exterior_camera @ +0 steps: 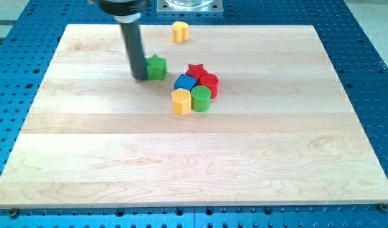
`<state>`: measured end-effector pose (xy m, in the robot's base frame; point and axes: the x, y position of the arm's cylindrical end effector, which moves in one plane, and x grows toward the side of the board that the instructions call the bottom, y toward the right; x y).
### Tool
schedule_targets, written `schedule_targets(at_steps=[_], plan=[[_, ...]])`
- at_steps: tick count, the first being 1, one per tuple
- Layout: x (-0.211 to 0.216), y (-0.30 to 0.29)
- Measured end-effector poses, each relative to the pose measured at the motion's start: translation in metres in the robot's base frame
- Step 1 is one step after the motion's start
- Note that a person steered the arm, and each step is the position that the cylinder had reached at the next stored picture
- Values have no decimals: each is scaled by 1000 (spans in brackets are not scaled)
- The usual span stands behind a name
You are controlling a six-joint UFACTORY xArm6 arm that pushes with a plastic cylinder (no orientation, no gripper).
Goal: Push the hexagon and green star into the group of blocks
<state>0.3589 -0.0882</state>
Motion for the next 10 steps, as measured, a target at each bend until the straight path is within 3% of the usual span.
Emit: schedule_targets(at_steps=[2, 3, 4, 5, 6, 7, 9, 10], plan=[[-65, 26], [-58, 50], [-77, 92], [-50, 83], [-46, 37], [-67, 36], [-20, 54], [-30, 33]])
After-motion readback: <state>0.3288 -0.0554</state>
